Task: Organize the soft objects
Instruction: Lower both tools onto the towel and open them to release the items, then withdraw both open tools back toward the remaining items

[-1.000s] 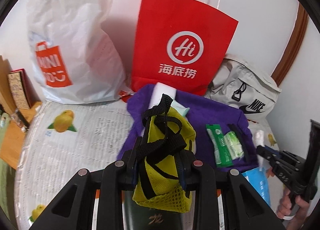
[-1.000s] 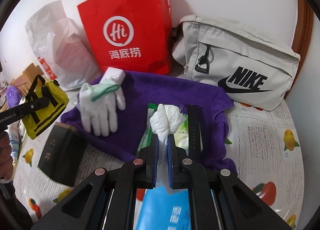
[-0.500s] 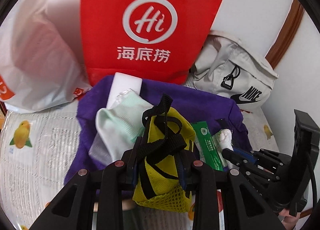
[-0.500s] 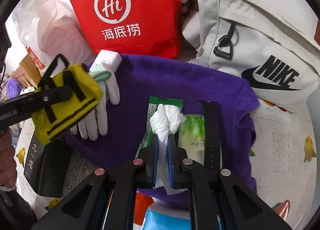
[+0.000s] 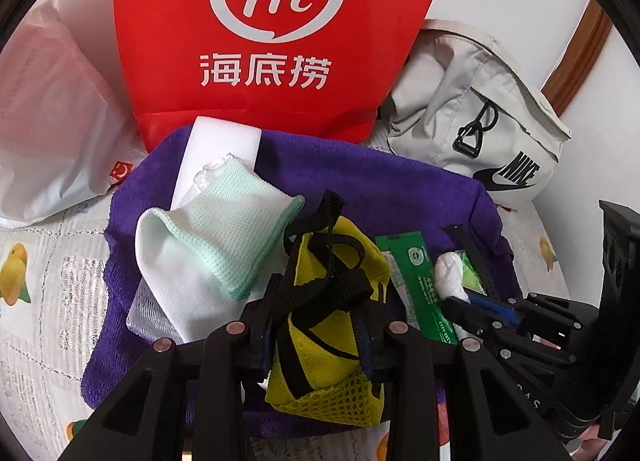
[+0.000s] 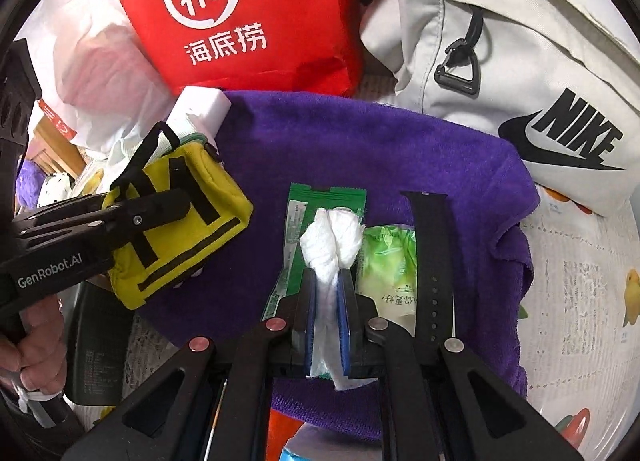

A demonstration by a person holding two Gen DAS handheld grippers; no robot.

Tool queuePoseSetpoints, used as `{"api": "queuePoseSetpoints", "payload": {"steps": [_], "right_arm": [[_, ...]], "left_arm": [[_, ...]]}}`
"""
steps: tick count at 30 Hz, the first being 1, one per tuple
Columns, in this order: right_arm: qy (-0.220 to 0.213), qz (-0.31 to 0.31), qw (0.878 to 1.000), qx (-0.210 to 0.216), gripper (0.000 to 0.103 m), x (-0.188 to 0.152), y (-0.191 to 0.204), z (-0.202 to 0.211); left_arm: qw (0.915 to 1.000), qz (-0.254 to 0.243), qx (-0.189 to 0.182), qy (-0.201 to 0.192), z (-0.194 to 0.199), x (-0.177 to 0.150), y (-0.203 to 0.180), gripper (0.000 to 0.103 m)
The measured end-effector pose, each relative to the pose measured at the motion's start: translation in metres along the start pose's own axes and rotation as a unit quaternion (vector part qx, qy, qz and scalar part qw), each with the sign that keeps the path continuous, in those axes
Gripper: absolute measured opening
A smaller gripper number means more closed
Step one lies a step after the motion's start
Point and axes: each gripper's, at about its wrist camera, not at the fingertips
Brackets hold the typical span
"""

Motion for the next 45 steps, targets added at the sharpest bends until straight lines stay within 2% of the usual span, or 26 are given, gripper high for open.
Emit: {"api": "queuePoseSetpoints", "payload": {"steps": [3, 5, 6, 7, 14, 26, 35, 45], "right_arm": [[-0.004, 0.0, 1.0, -0.001, 0.027, 0.001, -0.001, 0.002], [-0.01, 0.0, 1.0, 0.0, 0.04, 0.0, -0.001, 0.005], [-0.013, 0.0, 1.0, -0.004, 0.044, 0.0, -0.001, 0.007], [-0.018, 0.001, 1.0, -0.01, 0.048, 0.0, 0.0, 0.009], [-0.034, 0.008, 0.999, -0.016, 0.049, -0.004, 0.007, 0.026], [-0.072, 0.004, 0.997, -0.014, 0.049, -0.032, 0.032, 0.082], [-0.092, 0.018, 0.996, -0.015, 0.049, -0.078, 0.063, 0.128], [-0.092, 0.024, 0.995, -0.003, 0.049, -0.138, 0.088, 0.155]], "left_arm": [[1.0, 0.003, 0.003, -0.005, 0.001, 0.002, 0.0, 0.033], [1.0, 0.004, 0.004, -0.004, 0.001, 0.002, 0.0, 0.042], [1.0, 0.003, 0.007, -0.006, 0.003, 0.002, 0.0, 0.051], [0.9999, 0.001, 0.011, -0.011, 0.005, 0.002, 0.0, 0.052], [0.9993, -0.01, 0.022, -0.029, 0.023, -0.001, -0.002, 0.06], [0.9975, -0.007, 0.043, -0.055, 0.089, -0.025, 0.004, 0.061], [0.9964, 0.001, 0.043, -0.073, 0.148, -0.074, 0.008, 0.061], [0.996, 0.011, 0.053, -0.072, 0.183, -0.137, 0.011, 0.061]]}}
Point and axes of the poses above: each gripper's, at about its wrist camera, not at the fingertips, and z roughly against the way its jaws point, y to its left, x to its top, and after that the axes turned 12 degrees about x, right-handed
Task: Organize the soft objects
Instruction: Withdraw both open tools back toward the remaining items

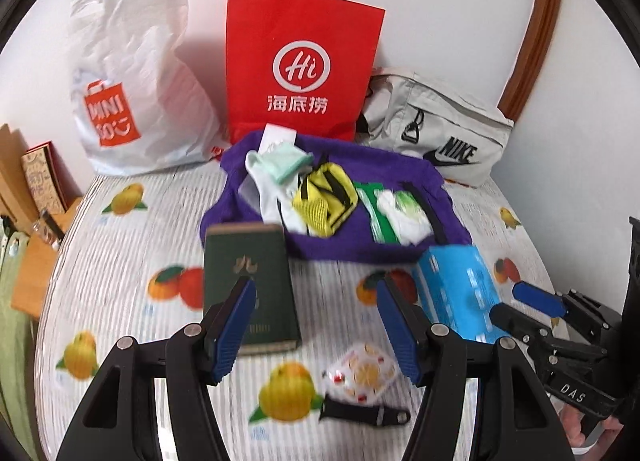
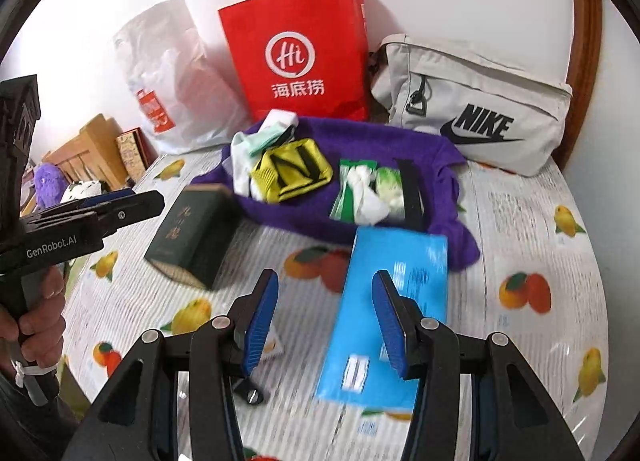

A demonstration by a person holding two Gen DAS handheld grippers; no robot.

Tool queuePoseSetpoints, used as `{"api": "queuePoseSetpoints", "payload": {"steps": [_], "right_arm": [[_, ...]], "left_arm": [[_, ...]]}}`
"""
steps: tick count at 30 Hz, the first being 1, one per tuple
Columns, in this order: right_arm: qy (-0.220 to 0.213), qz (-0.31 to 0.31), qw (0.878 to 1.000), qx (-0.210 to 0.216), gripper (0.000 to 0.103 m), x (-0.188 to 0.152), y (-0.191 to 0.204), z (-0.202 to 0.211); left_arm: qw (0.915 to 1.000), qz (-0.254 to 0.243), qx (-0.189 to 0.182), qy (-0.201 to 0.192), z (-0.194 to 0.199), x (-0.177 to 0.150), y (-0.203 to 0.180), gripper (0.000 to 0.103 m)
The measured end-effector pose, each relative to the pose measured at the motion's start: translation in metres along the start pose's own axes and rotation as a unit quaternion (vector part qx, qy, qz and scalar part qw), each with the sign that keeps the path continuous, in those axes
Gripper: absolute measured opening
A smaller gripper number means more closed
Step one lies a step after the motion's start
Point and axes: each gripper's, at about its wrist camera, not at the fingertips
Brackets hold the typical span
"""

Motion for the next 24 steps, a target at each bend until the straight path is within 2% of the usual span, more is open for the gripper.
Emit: {"api": "queuePoseSetpoints", "payload": {"steps": [13, 16, 24], "right_arm": [[0.009, 0.008, 1.0, 0.018, 0.049, -0.052, 0.011, 0.015], [0.017, 0.017, 0.999, 0.027, 0.049, -0.067, 0.016, 0.008], [0.061, 0.05, 0.995, 0.056, 0.049, -0.094, 0.04, -0.04]], "left_arm": [[0.9996, 0.019, 0.019, 0.008, 0.018, -0.057, 0.005, 0.061], [0.9989, 0.029, 0.036, 0.013, 0.014, -0.069, 0.017, 0.061], [0.9972, 0.05, 0.04, 0.038, -0.006, -0.094, 0.049, 0.061]]}}
Point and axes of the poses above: each gripper's, at about its wrist camera, not at the fingertips, and z roughly against the way its jaws point, y to its left, x to its top, and after that the axes turned 12 degrees about x, right-handed
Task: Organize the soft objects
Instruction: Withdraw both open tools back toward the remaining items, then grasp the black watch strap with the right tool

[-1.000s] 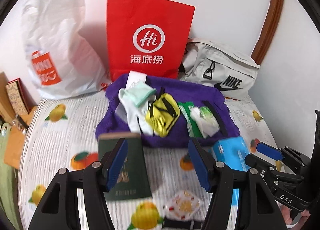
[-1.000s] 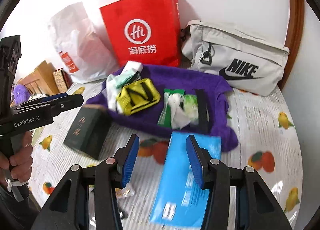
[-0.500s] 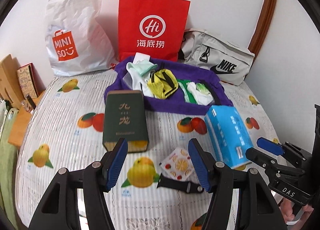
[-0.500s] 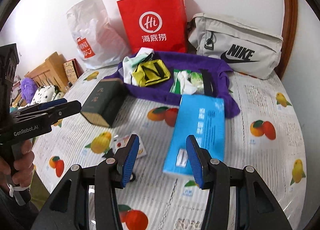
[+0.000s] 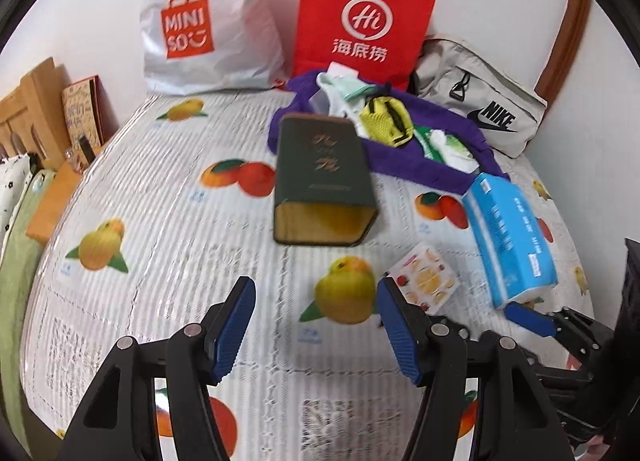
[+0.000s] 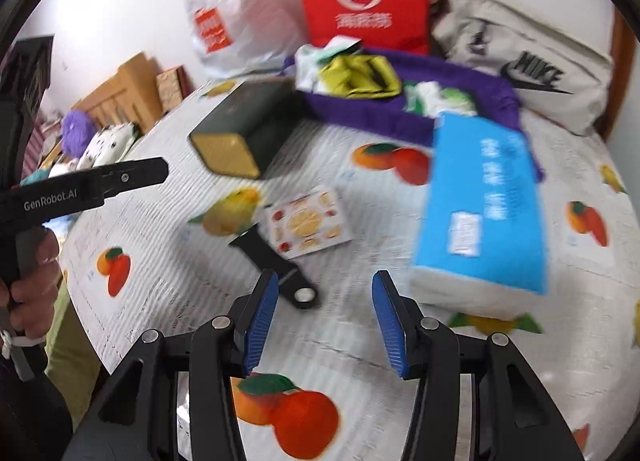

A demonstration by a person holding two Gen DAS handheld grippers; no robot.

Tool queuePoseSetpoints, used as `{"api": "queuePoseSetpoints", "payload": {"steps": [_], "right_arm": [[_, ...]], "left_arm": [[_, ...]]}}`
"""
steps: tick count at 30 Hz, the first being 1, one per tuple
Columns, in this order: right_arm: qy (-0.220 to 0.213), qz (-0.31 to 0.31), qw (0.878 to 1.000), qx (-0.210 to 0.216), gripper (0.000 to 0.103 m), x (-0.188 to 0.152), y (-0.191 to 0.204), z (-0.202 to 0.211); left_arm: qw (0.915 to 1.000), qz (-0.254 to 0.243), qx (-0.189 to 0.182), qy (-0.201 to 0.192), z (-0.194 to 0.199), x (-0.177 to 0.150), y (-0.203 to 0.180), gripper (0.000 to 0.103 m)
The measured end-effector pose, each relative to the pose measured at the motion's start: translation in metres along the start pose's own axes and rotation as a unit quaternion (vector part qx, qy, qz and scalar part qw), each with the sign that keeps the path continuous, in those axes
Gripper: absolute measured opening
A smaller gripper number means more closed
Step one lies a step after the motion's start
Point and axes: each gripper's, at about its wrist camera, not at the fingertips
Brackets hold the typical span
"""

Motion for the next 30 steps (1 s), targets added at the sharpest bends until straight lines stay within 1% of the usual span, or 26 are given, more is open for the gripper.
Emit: {"api": "queuePoseSetpoints", "payload": {"steps": [3, 5, 9, 10, 12, 14, 17, 20, 22, 26, 27, 29, 30], "right_arm": [[0.016, 0.015, 1.0, 0.011, 0.049, 0.0, 0.008, -0.022], [0.027, 0.022, 0.999, 0.014, 0.049, 0.001, 0.012, -0.037], [0.042, 0.029, 0.999, -0.002, 0.049, 0.003, 0.014, -0.056], [0.039, 0.037, 0.999, -0.009, 0.048, 0.003, 0.015, -0.057], [0.047, 0.047, 0.997, -0.024, 0.038, 0.003, 0.018, -0.06], [0.051, 0.044, 0.998, -0.022, 0.033, 0.001, 0.019, -0.058], [0.056, 0.036, 0.998, -0.008, 0.033, -0.004, 0.021, -0.052], [0.064, 0.032, 0.997, 0.027, 0.033, -0.01, 0.026, -0.048], [0.064, 0.024, 0.997, 0.037, 0.034, -0.01, 0.025, -0.048], [0.06, 0.03, 0.997, 0.032, 0.033, -0.005, 0.028, -0.053], [0.059, 0.04, 0.997, 0.024, 0.027, -0.005, 0.032, -0.056], [0.056, 0.07, 0.996, 0.005, 0.027, -0.006, 0.041, -0.061], [0.053, 0.077, 0.996, 0.001, 0.026, -0.006, 0.043, -0.061]], "left_arm": [[0.9999, 0.002, -0.002, 0.013, -0.008, -0.005, 0.006, 0.061], [0.9999, 0.002, -0.007, 0.016, -0.011, -0.007, 0.007, 0.061], [0.9998, -0.002, -0.014, 0.016, -0.015, -0.007, 0.007, 0.061], [0.9997, -0.003, -0.017, 0.016, -0.015, -0.007, 0.007, 0.061], [0.9996, -0.002, -0.021, 0.018, -0.016, -0.007, 0.007, 0.061], [0.9995, -0.003, -0.025, 0.018, -0.017, -0.007, 0.007, 0.061], [0.9994, -0.003, -0.027, 0.02, -0.019, -0.007, 0.008, 0.061], [0.9994, 0.002, -0.026, 0.022, -0.021, -0.01, 0.012, 0.061], [0.9993, 0.005, -0.023, 0.027, -0.023, -0.011, 0.015, 0.061], [0.999, 0.015, -0.025, 0.033, -0.026, -0.015, 0.021, 0.061], [0.999, 0.016, -0.025, 0.033, -0.026, -0.015, 0.022, 0.061], [0.9989, 0.017, -0.024, 0.036, -0.027, -0.017, 0.022, 0.061], [0.9989, 0.016, -0.025, 0.037, -0.028, -0.017, 0.022, 0.061]]}}
Point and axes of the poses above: each gripper's, at about its wrist camera, not at the fingertips, and z roughly against the way its jaws point, y to its left, x to its top, and after that the axes turned 12 degrees about x, right-handed
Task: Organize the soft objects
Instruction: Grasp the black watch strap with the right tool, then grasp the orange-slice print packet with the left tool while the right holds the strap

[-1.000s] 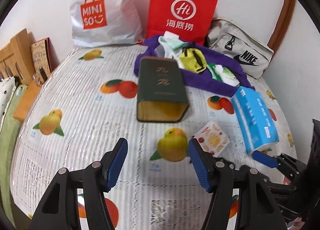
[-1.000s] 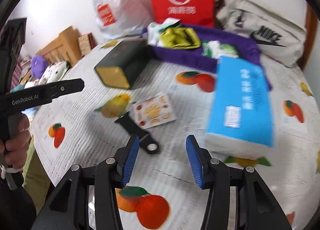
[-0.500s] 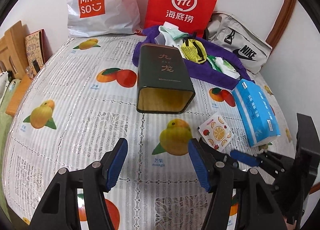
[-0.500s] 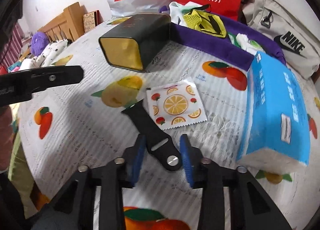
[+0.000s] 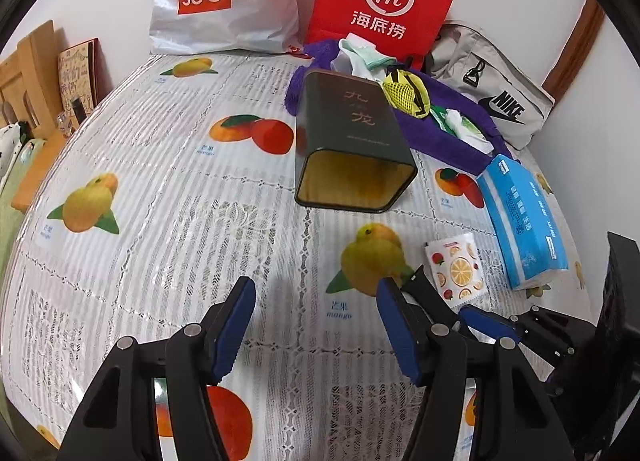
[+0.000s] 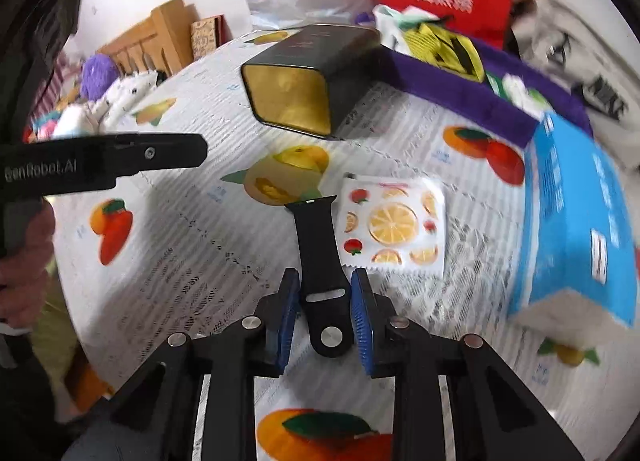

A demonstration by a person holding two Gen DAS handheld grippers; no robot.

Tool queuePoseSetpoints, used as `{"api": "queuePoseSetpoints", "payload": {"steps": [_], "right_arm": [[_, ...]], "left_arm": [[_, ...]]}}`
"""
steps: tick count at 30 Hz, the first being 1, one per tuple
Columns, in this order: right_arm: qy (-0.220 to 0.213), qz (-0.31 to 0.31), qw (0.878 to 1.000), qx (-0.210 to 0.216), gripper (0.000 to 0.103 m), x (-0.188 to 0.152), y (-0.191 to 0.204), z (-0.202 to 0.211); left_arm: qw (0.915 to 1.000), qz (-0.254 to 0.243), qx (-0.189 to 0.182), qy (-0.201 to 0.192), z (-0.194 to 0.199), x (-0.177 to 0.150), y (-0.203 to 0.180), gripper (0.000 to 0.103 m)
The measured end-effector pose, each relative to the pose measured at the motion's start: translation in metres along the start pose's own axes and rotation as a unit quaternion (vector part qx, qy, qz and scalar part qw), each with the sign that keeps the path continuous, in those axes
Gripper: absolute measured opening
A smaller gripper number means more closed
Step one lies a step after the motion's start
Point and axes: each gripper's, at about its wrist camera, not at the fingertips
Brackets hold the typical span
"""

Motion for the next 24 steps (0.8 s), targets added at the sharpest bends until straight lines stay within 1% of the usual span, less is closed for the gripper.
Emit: {"api": "queuePoseSetpoints", "payload": {"steps": [2, 3, 5, 7, 8, 10, 11, 14, 15, 16, 19, 21, 24], "right_arm": [[0.0, -0.004, 1.0, 0.014, 0.026, -0.001, 0.001, 0.002], [0.002, -0.016, 1.0, 0.026, 0.026, -0.003, 0.001, 0.004], [0.004, -0.023, 0.999, 0.025, 0.027, -0.006, 0.0, 0.008], [0.018, -0.014, 1.0, 0.021, 0.028, -0.01, 0.004, 0.008], [0.018, -0.009, 1.0, 0.018, 0.028, -0.011, 0.006, 0.008], [0.019, -0.009, 1.0, 0.02, 0.033, -0.01, 0.007, 0.007], [0.017, -0.01, 0.999, 0.025, 0.037, -0.007, 0.007, 0.005], [0.013, 0.003, 1.0, 0.02, 0.038, 0.0, 0.01, -0.002], [0.013, 0.009, 1.0, 0.015, 0.028, 0.001, 0.011, -0.005], [0.012, 0.017, 1.0, 0.008, 0.021, 0.002, 0.014, -0.007], [0.007, 0.035, 0.999, 0.006, 0.02, 0.002, 0.018, -0.007], [0.005, 0.027, 0.999, 0.015, 0.02, 0.001, 0.014, -0.004], [-0.007, 0.01, 1.0, 0.015, 0.02, -0.004, 0.011, 0.011]], "left_arm": [[1.0, -0.002, 0.0, 0.0, -0.001, -0.001, 0.0, 0.061], [1.0, -0.003, -0.001, 0.001, -0.001, -0.001, 0.0, 0.061], [1.0, -0.002, -0.005, 0.0, -0.001, -0.002, 0.0, 0.061], [1.0, 0.0, -0.007, 0.0, -0.001, -0.003, 0.001, 0.061], [1.0, 0.0, -0.007, 0.001, -0.002, -0.003, 0.001, 0.061], [1.0, 0.0, -0.008, 0.004, -0.004, -0.003, 0.001, 0.061], [1.0, 0.001, -0.007, 0.004, -0.004, -0.003, 0.002, 0.061], [1.0, 0.004, -0.005, 0.005, -0.004, -0.003, 0.006, 0.061], [1.0, 0.006, -0.003, 0.005, -0.004, -0.003, 0.008, 0.061], [1.0, 0.007, -0.001, 0.005, -0.004, -0.003, 0.009, 0.061], [0.9999, 0.011, -0.001, 0.004, -0.003, -0.004, 0.012, 0.061], [1.0, 0.008, -0.004, 0.005, -0.004, -0.006, 0.01, 0.061], [0.9999, 0.0, -0.011, 0.009, -0.007, -0.007, 0.004, 0.061]]}}
Point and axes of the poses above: each gripper's, at about its wrist camera, not at the fingertips, and z roughly against the way its jaws point, y to its left, x to its top, and after that the axes turned 12 degrees about x, right-handed
